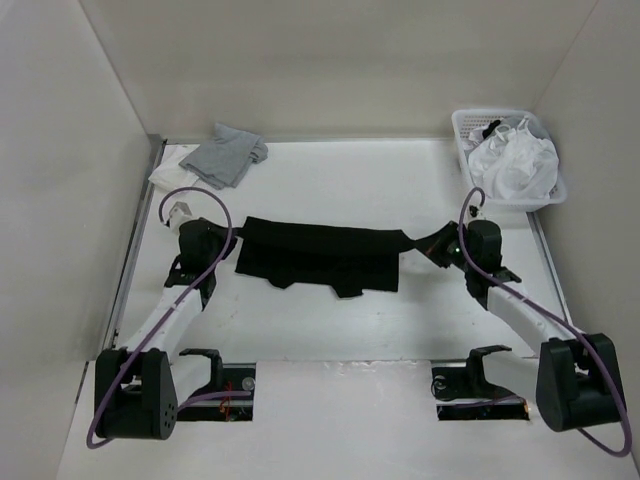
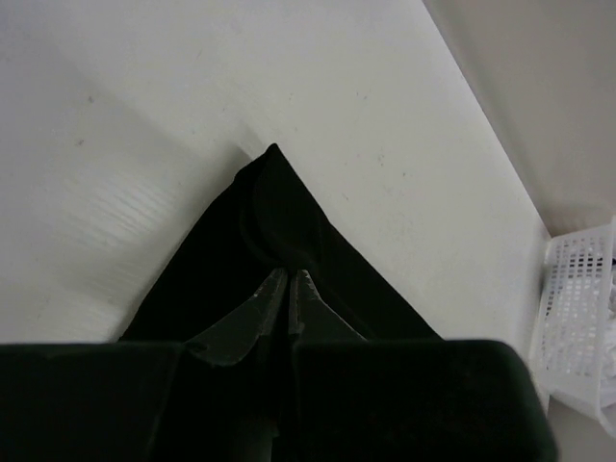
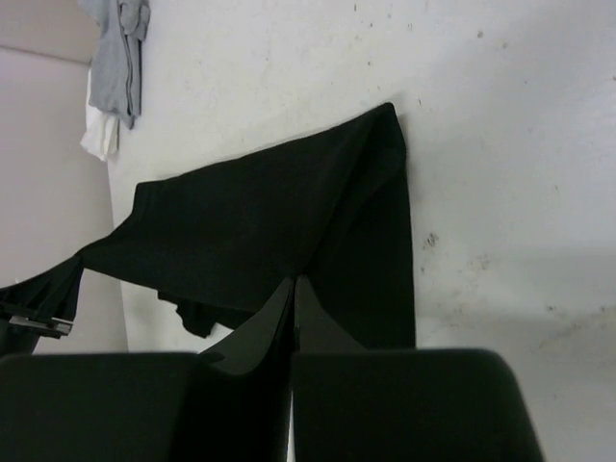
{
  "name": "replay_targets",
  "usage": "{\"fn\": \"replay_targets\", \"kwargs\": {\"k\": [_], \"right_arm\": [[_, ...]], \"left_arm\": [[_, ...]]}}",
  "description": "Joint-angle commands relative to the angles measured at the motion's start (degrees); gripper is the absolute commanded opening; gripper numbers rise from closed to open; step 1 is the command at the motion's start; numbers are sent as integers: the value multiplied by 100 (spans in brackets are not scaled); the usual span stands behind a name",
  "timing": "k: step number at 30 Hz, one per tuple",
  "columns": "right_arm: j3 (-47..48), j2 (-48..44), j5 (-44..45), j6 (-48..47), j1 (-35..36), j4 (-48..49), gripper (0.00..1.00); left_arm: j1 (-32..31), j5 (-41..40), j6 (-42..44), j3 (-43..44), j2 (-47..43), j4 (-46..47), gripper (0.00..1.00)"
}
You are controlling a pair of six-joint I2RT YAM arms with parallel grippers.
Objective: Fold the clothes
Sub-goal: Fold the tank top
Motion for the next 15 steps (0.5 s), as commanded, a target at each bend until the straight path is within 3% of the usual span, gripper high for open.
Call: {"fn": "replay_targets", "kwargs": {"k": [1, 7, 12, 13, 15], "right_arm": [[-253, -497, 136, 77, 156, 240, 1], [-886, -1131, 514, 156, 586, -287, 1], [-1405, -1368, 927, 568, 1043, -586, 1], [-1484, -1386, 962, 648, 1114, -595, 3], [-1590, -1500, 1067, 789, 1272, -595, 17]], "left_arm": [[112, 210, -2, -214, -365, 270, 1], [243, 307, -2, -873, -673, 270, 1], [428, 438, -37, -1286, -428, 506, 5], [472, 447, -46, -1339, -340, 559, 9], [594, 561, -63, -1419, -217, 639, 17]]}}
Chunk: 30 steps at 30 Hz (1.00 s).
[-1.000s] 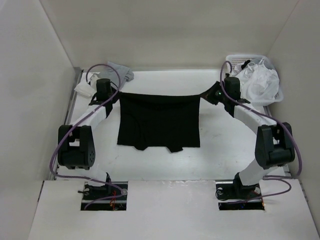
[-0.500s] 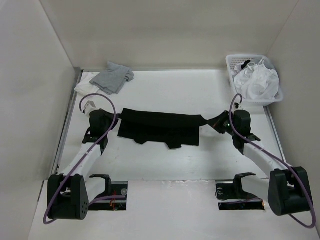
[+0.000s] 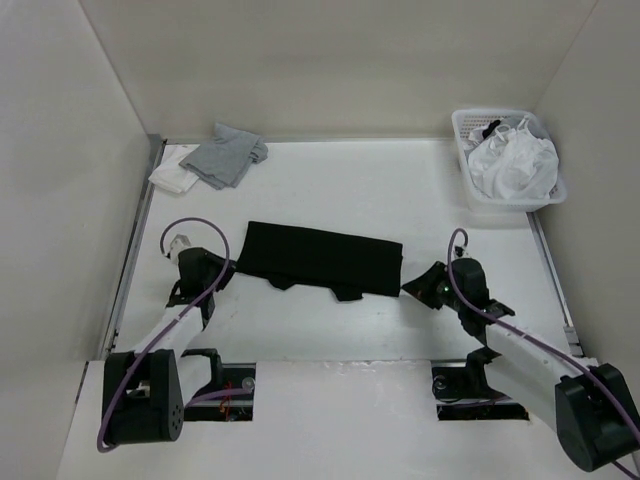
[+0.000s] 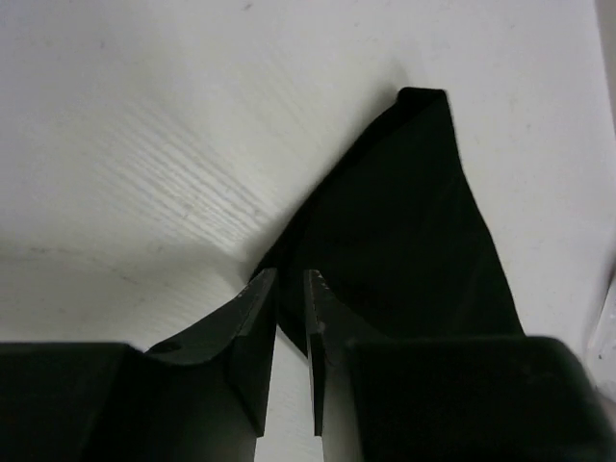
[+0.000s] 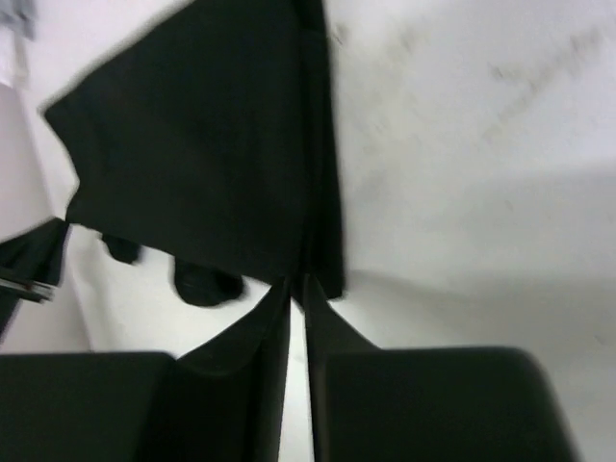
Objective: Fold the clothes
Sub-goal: Fold the tank top
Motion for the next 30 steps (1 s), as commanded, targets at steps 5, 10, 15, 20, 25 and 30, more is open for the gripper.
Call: {"fn": "replay_targets", "kwargs": {"k": [5, 10, 15, 20, 25, 30], "right_arm": [[-17, -319, 608, 168, 229, -124, 39], [431, 971, 231, -324, 0, 639, 49], [590, 2289, -42, -44, -80, 1746, 46], [670, 3293, -341, 623, -219, 2950, 4], [318, 2005, 177, 530, -641, 2324, 0], [782, 238, 870, -306, -756, 91, 0]], "left_arm": [[915, 582, -257, -294, -331, 440, 19], [1040, 662, -248, -417, -842, 457, 24], [399, 522, -134, -224, -658, 650, 24], [-356, 197, -90, -14, -535, 791, 24], [-1498, -294, -46, 197, -412, 800, 24], [-2475, -761, -116, 426, -254, 800, 25]]}}
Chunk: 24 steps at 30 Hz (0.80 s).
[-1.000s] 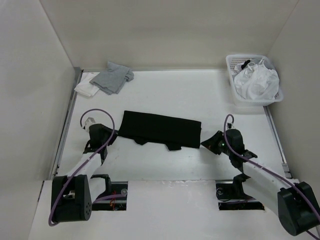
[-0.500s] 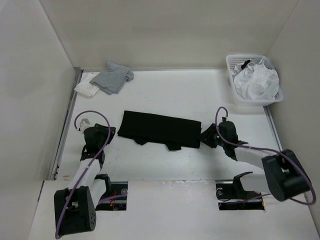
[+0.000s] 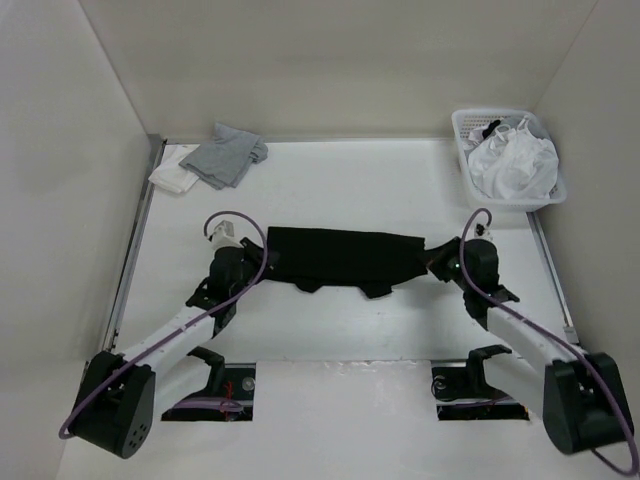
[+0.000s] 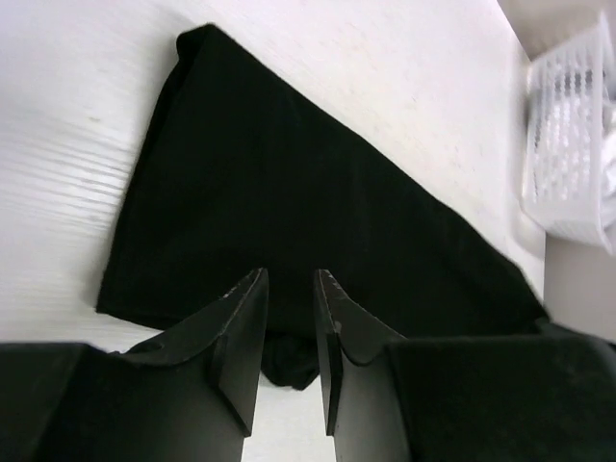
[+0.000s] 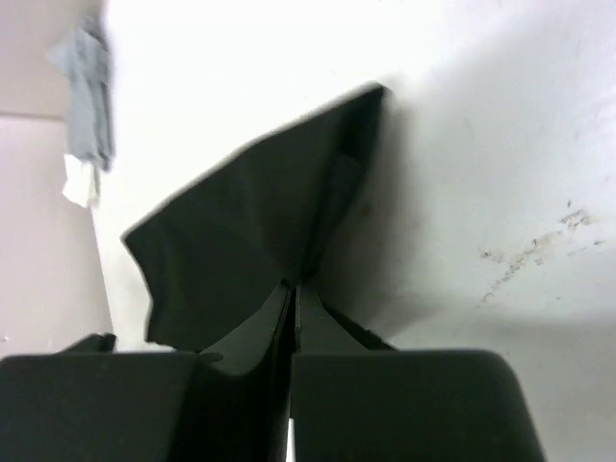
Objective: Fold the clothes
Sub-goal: Fold the tank top
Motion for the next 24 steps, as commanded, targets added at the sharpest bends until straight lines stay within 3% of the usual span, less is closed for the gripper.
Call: {"fn": "replay_targets", "kwargs": {"k": [1, 4, 9, 16, 22, 24], "right_arm": [[581, -887, 790, -725, -13, -1517, 0], [1310, -1127, 1291, -1157, 372, -2433, 0], [2593, -365, 2345, -1510, 1803, -3234, 0], [4702, 1761, 3111, -1361, 3632, -3867, 0], [6908, 3844, 3209, -1273, 4425, -4693, 0], [7602, 4538, 3165, -1238, 4557, -4966, 9]], "left_arm": [[-480, -481, 13, 347, 72, 335, 25], [-780, -552, -84, 409, 81, 370, 25], [-947, -517, -163, 339, -208, 335, 25], [-798, -263, -313, 102, -1165, -104, 26], [-263, 115, -418, -109, -1957, -491, 28], [35, 343, -471, -197, -2150, -579, 31]]}}
